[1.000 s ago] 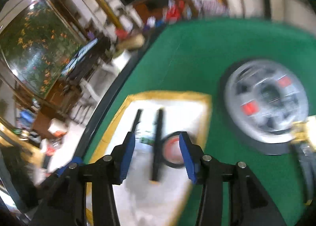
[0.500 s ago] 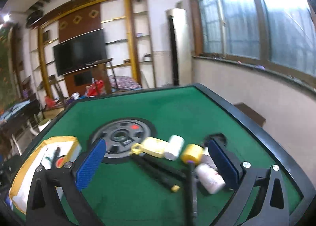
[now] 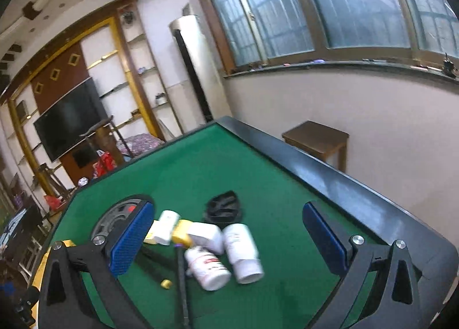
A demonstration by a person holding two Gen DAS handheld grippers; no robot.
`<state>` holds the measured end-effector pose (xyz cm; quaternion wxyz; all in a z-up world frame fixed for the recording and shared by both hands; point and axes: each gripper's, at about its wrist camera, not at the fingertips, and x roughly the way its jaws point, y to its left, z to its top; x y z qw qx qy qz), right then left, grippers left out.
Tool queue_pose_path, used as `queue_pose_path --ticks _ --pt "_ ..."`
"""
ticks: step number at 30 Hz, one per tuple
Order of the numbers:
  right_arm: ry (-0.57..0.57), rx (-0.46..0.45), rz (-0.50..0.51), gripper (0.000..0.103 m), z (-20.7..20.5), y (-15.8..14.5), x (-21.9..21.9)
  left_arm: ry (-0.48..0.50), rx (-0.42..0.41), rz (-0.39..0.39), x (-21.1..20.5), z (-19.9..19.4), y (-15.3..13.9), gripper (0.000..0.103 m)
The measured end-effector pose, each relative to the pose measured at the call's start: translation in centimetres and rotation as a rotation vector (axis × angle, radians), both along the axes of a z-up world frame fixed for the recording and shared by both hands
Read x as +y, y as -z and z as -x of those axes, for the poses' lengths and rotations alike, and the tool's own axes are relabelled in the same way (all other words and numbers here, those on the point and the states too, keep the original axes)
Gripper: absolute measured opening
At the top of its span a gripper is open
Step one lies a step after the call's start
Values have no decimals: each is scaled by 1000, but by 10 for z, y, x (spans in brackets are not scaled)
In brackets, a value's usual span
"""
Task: Organize rigid objects
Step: 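Open both tools and pull them back toward the pile, then grasp a black marker from the pile with the left tool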
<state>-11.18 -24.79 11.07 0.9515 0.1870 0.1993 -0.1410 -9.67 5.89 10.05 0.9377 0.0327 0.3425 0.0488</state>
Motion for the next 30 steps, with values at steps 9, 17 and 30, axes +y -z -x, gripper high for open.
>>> queue_pose_path --ticks 9,17,30 --pt "-17 72 -37 103 -13 24 -15 66 74 55 -12 -7 12 102" --pt "29 123 -40 103 -65 31 -50 219 218 151 -38 -22 38 102" --pt "5 228 -184 103 -81 63 -76 170 318 315 -89 -124 68 89"
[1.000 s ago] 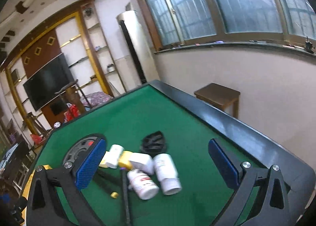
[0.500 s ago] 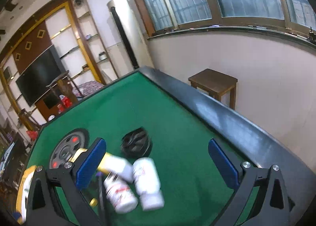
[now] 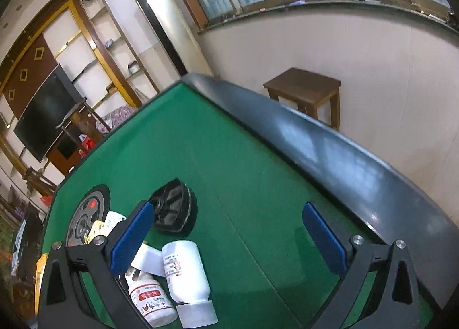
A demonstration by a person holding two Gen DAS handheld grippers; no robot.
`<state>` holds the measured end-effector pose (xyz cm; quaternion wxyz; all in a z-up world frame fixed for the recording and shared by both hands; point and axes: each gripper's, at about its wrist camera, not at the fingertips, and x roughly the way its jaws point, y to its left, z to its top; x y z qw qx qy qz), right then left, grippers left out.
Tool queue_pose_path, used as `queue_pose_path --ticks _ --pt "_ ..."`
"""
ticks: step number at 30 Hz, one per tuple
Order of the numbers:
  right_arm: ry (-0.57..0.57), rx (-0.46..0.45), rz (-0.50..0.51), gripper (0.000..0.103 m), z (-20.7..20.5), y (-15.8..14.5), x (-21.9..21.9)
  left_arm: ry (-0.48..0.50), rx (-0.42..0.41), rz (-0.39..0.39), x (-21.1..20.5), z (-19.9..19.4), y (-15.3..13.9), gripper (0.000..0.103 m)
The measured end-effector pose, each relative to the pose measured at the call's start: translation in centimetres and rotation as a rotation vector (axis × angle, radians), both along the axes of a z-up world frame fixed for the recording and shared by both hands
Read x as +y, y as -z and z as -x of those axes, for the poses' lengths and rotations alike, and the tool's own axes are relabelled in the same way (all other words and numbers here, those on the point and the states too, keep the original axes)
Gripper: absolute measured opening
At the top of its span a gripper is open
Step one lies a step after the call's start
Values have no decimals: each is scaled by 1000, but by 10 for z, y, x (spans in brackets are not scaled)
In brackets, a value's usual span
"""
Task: Organize rigid objects
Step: 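Grasp a black marker from the pile with the left tool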
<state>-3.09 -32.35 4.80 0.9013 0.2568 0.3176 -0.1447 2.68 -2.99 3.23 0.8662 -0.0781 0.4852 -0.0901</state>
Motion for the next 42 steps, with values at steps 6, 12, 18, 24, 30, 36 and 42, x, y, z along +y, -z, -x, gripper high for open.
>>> queue_pose_path --ticks 6,12,18,24,30,36,42 --pt "-11 2 -11 103 2 1 1 24 -43 -71 -10 -6 10 51" --pt "-27 -1 -25 103 1 -1 3 46 -44 -192 -2 10 15 39" --pt "-39 -6 2 103 0 -4 10 -20 -53 -28 -2 11 -6 71" --pt "-40 10 -1 103 -4 -2 9 52 -34 -190 -36 -3 12 72" --pt "-24 10 -18 103 -4 -1 5 58 -59 -217 -5 12 10 64" --pt "-40 11 -1 103 -5 -1 8 44 -65 -236 1 13 12 81" --pt "7 8 108 103 -1 -8 15 16 -65 -205 0 -5 23 95"
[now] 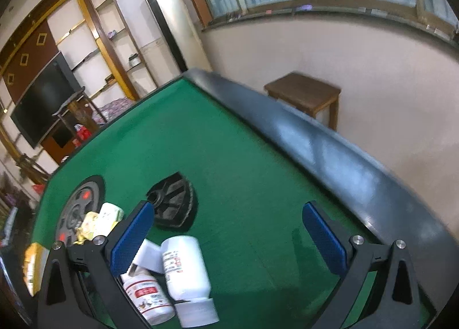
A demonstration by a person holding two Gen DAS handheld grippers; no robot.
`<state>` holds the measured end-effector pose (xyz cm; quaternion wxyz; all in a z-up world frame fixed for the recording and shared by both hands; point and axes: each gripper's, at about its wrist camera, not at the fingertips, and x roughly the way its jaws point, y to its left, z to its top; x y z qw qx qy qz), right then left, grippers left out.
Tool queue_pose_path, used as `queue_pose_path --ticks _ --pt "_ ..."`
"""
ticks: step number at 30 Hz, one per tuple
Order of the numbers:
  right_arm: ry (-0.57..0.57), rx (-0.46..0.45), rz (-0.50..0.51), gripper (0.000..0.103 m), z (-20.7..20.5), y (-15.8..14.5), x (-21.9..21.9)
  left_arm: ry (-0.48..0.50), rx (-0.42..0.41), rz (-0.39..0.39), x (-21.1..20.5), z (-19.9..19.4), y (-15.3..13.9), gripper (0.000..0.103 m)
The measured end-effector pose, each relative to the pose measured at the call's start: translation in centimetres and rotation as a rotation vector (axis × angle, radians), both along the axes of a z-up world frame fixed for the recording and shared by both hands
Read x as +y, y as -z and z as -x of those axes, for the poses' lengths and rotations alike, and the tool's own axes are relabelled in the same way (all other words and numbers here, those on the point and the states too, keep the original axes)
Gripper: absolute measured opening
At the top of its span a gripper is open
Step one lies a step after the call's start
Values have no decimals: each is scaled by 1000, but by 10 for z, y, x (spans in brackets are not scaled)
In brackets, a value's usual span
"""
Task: Organize rigid objects
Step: 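Grasp a black marker from the pile with the left tool, then lay the marker in the white tray with the left tool while the right tool grasps a purple-capped marker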
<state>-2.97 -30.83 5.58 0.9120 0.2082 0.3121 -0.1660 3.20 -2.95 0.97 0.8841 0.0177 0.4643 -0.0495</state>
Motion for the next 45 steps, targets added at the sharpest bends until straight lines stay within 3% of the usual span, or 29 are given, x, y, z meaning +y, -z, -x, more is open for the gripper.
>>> queue_pose_path --ticks 1,3,5,9,12,16,18,21,24,26,28,31,32,35,36,45 --pt "9 -9 20 103 1 -2 0 15 -16 3 0 3 -1 85" --pt "22 -13 61 103 2 -5 4 85 -41 7 -1 19 -8 19" --pt "29 -4 92 103 0 -4 6 110 -9 29 2 24 -11 14" --pt "38 22 163 103 -3 -4 12 115 -26 96 24 46 -26 14" --pt "53 6 215 103 0 -8 17 107 -61 196 52 68 -49 15" --pt "19 -19 194 102 6 -15 21 103 -126 298 94 108 -80 15" --pt "-70 -18 131 101 18 -21 30 103 -162 316 114 129 -90 15" --pt "-291 -35 -16 101 45 -32 56 94 -190 340 136 141 -92 15" --pt "-476 11 -23 101 54 -36 95 69 -195 389 157 149 -90 15" --pt "-542 69 -6 94 51 -29 118 49 -196 408 169 152 -87 15" --pt "-558 144 50 74 43 -16 140 30 -202 414 182 157 -84 15" --pt "-545 250 65 52 23 4 153 -8 -209 410 202 161 -81 15" --pt "-535 275 62 50 17 12 155 -20 -211 411 207 161 -79 15" --pt "-492 309 78 32 2 26 155 -63 -215 407 227 162 -77 15" --pt "-481 316 72 15 -2 31 154 -73 -216 407 234 162 -76 15" --pt "-517 223 -117 15 18 16 133 -177 -196 359 280 150 -63 15"
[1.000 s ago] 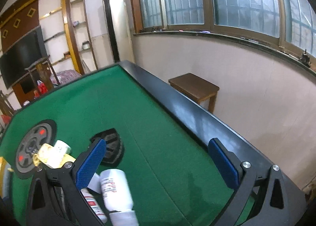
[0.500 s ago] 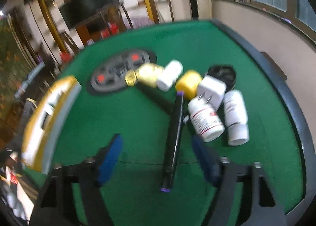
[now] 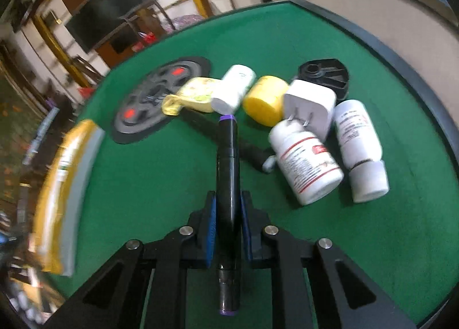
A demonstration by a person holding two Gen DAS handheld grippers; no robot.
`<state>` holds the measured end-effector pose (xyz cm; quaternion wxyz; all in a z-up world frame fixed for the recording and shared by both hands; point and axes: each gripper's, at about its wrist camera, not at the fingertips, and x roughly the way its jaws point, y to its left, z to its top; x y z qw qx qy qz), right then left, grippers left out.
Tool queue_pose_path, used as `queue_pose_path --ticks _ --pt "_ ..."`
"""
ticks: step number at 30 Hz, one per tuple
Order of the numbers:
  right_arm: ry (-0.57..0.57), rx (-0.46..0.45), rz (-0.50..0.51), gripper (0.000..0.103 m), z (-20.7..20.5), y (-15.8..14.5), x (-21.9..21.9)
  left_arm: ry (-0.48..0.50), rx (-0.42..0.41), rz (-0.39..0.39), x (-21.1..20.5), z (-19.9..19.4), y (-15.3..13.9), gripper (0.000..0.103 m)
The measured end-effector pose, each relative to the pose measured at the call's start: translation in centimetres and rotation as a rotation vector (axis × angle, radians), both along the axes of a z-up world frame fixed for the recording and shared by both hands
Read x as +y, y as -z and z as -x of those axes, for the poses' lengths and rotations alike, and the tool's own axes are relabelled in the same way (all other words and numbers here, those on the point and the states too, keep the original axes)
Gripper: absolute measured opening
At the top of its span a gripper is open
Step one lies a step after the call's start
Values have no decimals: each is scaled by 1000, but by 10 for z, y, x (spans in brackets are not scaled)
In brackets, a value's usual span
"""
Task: Organize rigid objects
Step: 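Lay the marker in the white tray with the left tool while the right tool grasps a purple-capped marker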
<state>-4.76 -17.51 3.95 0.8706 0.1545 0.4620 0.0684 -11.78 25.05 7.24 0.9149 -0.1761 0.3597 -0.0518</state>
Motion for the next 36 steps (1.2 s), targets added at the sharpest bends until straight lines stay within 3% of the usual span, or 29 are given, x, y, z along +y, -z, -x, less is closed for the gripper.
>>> queue_pose_path --ticks 7,13,21,27,29,32,34,36 --pt "-169 -42 -215 15 -4 -40 43 -38 50 -101 16 -41 -2 15" --pt "-317 15 -304 15 -23 -50 112 -49 154 -145 28 -87 15 15" --pt "-438 65 -278 15 -44 -51 199 -78 300 -151 49 -136 53 15" --pt "-487 126 -238 15 -61 -36 252 -52 299 -141 52 -143 59 17" --pt "-491 135 -212 15 -68 -30 266 -38 293 -114 55 -141 58 23" --pt "-464 138 -166 15 -80 -25 279 -12 267 -54 60 -131 50 43" --pt "-442 147 -142 15 -89 -21 284 0 239 -23 63 -120 41 46" --pt "-432 164 -131 15 -95 -18 287 2 180 3 68 -103 28 59"
